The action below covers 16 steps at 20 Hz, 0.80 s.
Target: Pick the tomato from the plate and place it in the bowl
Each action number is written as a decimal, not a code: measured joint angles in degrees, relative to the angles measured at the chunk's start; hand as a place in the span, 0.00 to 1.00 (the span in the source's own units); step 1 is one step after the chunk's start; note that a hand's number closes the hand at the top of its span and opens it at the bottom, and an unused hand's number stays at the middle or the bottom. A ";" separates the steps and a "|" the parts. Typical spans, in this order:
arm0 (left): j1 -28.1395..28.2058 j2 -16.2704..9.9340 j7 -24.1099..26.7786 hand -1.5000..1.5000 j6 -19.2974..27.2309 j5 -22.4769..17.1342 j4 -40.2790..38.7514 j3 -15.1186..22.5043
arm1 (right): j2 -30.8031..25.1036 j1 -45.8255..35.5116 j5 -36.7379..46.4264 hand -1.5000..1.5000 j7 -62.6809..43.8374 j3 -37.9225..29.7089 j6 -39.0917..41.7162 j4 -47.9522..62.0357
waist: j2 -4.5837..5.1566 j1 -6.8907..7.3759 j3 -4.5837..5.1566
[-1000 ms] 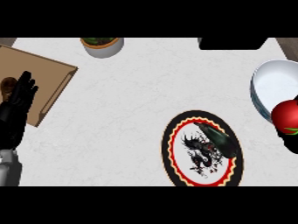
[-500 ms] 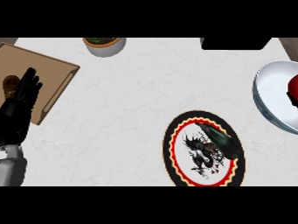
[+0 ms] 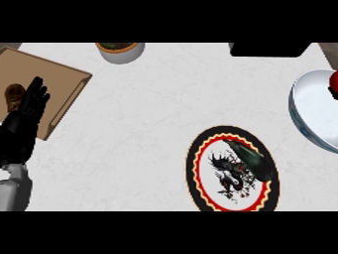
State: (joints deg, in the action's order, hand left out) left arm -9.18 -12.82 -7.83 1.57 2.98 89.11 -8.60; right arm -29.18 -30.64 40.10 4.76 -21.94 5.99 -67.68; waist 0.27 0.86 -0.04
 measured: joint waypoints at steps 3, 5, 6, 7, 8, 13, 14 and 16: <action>-0.27 0.11 -0.15 0.50 0.00 0.11 0.03 0.06 | -2.06 -1.92 2.69 1.00 2.84 0.87 -2.33 8.21 | 0.18 0.27 0.05; -0.06 -0.14 0.16 0.50 -0.64 -0.32 0.26 -0.05 | -3.27 -2.15 5.43 1.00 0.92 1.89 -2.15 12.90 | 0.32 0.76 0.03; -0.64 -0.09 0.24 0.50 -0.56 -0.26 -0.21 -0.07 | -3.61 -3.15 5.69 0.00 0.60 1.70 -1.92 15.92 | 0.39 0.83 0.00; -0.84 -0.35 -0.27 0.50 -0.69 -0.44 0.14 -0.25 | -4.21 -3.56 5.82 0.00 0.93 1.38 -1.69 18.85 | 0.40 0.93 -0.01; -0.95 -0.37 -0.35 0.50 -0.77 -0.42 0.01 -0.22 | -4.15 -4.25 5.90 0.00 1.40 1.27 -1.93 21.68 | 0.38 0.89 -0.02; -1.36 -0.10 1.31 0.50 -0.78 -0.13 -1.69 -0.29 | -7.62 -8.34 4.85 0.00 10.26 -0.14 -0.09 34.97 | 0.54 1.12 -0.10; -1.26 0.03 1.46 0.50 -0.75 -0.13 -1.70 -0.27 | -8.05 -9.14 3.79 0.00 11.81 -1.07 0.61 36.59 | 0.54 1.14 -0.12; -1.23 0.14 1.24 0.50 -0.72 0.01 -1.94 -0.13 | -8.35 -9.90 0.76 0.00 14.38 -3.70 2.02 38.62 | 0.44 0.84 -0.13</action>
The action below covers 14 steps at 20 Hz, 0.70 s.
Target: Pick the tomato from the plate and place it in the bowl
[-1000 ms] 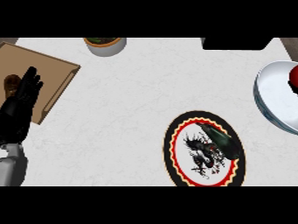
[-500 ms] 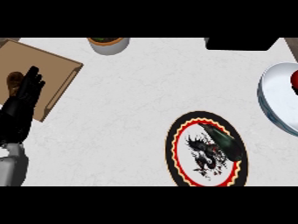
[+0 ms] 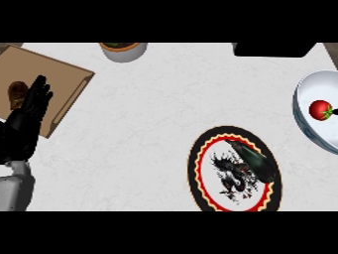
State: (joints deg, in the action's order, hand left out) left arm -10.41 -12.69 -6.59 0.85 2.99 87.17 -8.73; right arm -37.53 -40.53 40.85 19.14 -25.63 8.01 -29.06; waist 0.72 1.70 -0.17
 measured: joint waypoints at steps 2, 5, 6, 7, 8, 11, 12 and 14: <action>-0.33 -0.27 -0.41 0.50 0.04 -0.16 0.00 -0.38 | -0.24 -0.99 -4.27 0.00 1.85 -3.83 1.93 1.49 | -0.10 -0.29 -0.02; 0.05 -0.16 -0.56 0.50 0.40 0.12 0.35 -0.37 | -0.94 -2.11 -11.08 0.00 3.88 -10.31 4.29 3.54 | -0.24 -0.62 -0.07; 0.32 -0.22 -0.43 0.50 0.32 0.12 0.41 -0.41 | -1.23 -2.52 -13.27 0.00 4.19 -12.43 5.08 4.33 | -0.25 -0.64 -0.07; 0.37 -0.16 -0.47 0.50 0.47 0.23 0.46 -0.40 | -1.88 -2.52 -15.32 0.00 4.65 -14.38 6.39 5.22 | -0.26 -0.76 -0.07; 0.80 -0.21 -0.07 0.50 0.47 0.23 0.47 -0.56 | -2.94 -2.42 -17.12 0.00 4.87 -16.11 7.91 6.14 | -0.26 -0.81 -0.06; 1.28 0.07 -0.09 0.50 0.46 0.33 1.06 -0.26 | -7.64 -0.77 -20.61 0.00 5.45 -19.56 13.31 9.39 | -0.21 -0.78 -0.03; 0.81 0.08 -0.70 0.50 0.48 0.25 1.17 -0.24 | -9.16 -0.21 -21.29 0.00 5.79 -20.27 14.79 10.52 | -0.13 -0.69 -0.06; 0.79 -0.03 -0.90 0.50 0.32 0.10 1.53 -0.34 | -11.90 1.90 -22.42 0.00 6.82 -21.45 17.79 12.50 | -0.08 -0.63 -0.06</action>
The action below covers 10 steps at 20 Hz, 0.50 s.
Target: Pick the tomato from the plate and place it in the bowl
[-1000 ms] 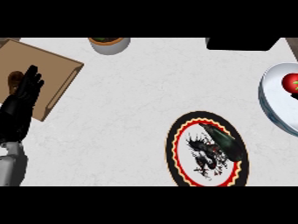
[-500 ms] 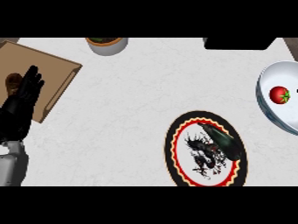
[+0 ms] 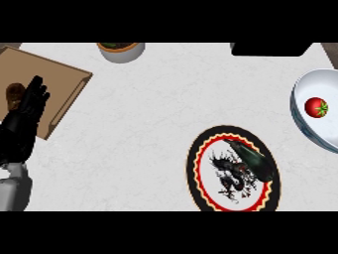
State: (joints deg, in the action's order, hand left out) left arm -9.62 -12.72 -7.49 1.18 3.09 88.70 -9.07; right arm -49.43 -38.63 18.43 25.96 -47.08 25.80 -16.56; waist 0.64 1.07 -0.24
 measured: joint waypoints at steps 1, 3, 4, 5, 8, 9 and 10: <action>-0.06 0.23 0.06 0.50 0.19 0.11 -0.07 0.09 | -1.22 1.23 -0.31 0.00 0.81 -0.34 1.43 0.81 | 0.05 0.02 -0.02; -0.06 0.02 -0.09 0.50 0.02 -0.06 0.35 -0.08 | -3.97 3.19 -1.24 0.00 1.81 -1.32 4.70 2.36 | 0.12 0.11 -0.08; -0.37 0.08 -0.14 0.50 0.26 0.02 0.15 -0.17 | -5.28 4.18 -1.70 0.00 2.32 -1.82 6.28 3.01 | 0.19 0.05 -0.12; -0.34 0.02 -0.07 0.50 0.24 0.10 0.12 -0.17 | -6.26 5.15 -2.13 0.00 2.56 -2.21 7.44 3.56 | 0.20 0.05 -0.14; -0.44 -0.32 -0.15 0.50 -0.10 -0.28 -0.01 -0.58 | -8.37 7.82 -3.57 0.00 1.92 -3.34 10.47 5.09 | 0.19 -0.06 -0.20; -0.77 -0.12 -0.41 0.50 0.10 -0.20 -0.15 -0.48 | -8.86 8.35 -4.15 0.00 1.73 -3.75 11.26 5.27 | 0.18 -0.16 -0.22; -0.47 -0.10 -0.43 0.50 -0.01 -0.23 0.14 -0.40 | -9.21 9.00 -4.67 0.00 1.70 -4.09 11.85 5.31 | 0.14 -0.13 -0.23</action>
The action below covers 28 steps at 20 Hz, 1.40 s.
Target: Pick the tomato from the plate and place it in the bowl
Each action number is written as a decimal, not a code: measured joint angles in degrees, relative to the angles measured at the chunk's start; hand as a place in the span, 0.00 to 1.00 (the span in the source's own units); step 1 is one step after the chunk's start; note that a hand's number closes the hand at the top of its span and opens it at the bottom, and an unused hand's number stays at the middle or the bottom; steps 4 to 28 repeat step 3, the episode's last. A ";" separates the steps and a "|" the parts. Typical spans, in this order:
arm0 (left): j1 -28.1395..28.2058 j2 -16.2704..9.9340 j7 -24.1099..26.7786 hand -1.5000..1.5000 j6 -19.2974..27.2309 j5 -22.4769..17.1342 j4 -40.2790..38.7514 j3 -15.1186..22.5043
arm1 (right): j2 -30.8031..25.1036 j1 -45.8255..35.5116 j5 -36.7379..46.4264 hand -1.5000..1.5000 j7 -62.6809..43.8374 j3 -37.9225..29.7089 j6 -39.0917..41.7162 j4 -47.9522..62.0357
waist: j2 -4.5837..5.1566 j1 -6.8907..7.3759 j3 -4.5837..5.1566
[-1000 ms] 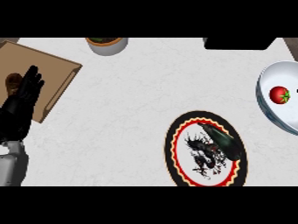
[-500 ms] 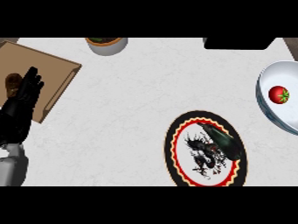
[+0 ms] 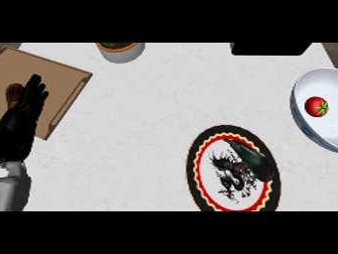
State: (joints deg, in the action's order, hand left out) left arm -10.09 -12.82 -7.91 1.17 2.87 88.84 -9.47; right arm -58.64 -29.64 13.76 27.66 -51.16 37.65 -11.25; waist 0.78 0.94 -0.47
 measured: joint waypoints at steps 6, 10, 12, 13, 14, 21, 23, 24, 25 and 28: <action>0.58 -0.03 0.36 0.50 0.07 0.04 0.03 -0.22 | -1.20 1.51 -1.54 0.00 -0.68 -0.90 1.95 -0.14 | -0.08 -0.11 -0.03; 0.58 -0.03 0.36 0.50 0.07 0.04 0.03 -0.22 | -1.20 1.51 -1.54 0.00 -0.68 -0.90 1.95 -0.14 | -0.08 -0.11 -0.03; 0.58 -0.03 0.36 0.50 0.07 0.04 0.03 -0.22 | -1.20 1.51 -1.54 0.00 -0.68 -0.90 1.95 -0.14 | -0.08 -0.11 -0.03; 0.58 -0.03 0.36 0.50 0.07 0.04 0.03 -0.22 | -1.20 1.51 -1.54 0.00 -0.68 -0.90 1.95 -0.14 | -0.08 -0.11 -0.03; 0.58 -0.03 0.36 0.50 0.07 0.04 0.03 -0.22 | -1.20 1.51 -1.54 0.00 -0.68 -0.90 1.95 -0.14 | -0.08 -0.11 -0.03; 0.58 -0.03 0.36 0.50 0.07 0.04 0.03 -0.22 | -1.20 1.51 -1.54 0.00 -0.68 -0.90 1.95 -0.14 | -0.08 -0.11 -0.03; 0.58 -0.03 0.36 0.50 0.07 0.04 0.03 -0.22 | -1.20 1.51 -1.54 0.00 -0.68 -0.90 1.95 -0.14 | -0.08 -0.11 -0.03; 0.58 -0.03 0.36 0.50 0.07 0.04 0.03 -0.22 | -1.20 1.51 -1.54 0.00 -0.68 -0.90 1.95 -0.14 | -0.08 -0.11 -0.03; 0.58 -0.03 0.36 0.50 0.07 0.04 0.03 -0.22 | -1.20 1.51 -1.54 0.00 -0.68 -0.90 1.95 -0.14 | -0.08 -0.11 -0.03; 0.58 -0.03 0.36 0.50 0.07 0.04 0.03 -0.22 | -1.20 1.51 -1.54 0.00 -0.68 -0.90 1.95 -0.14 | -0.08 -0.11 -0.03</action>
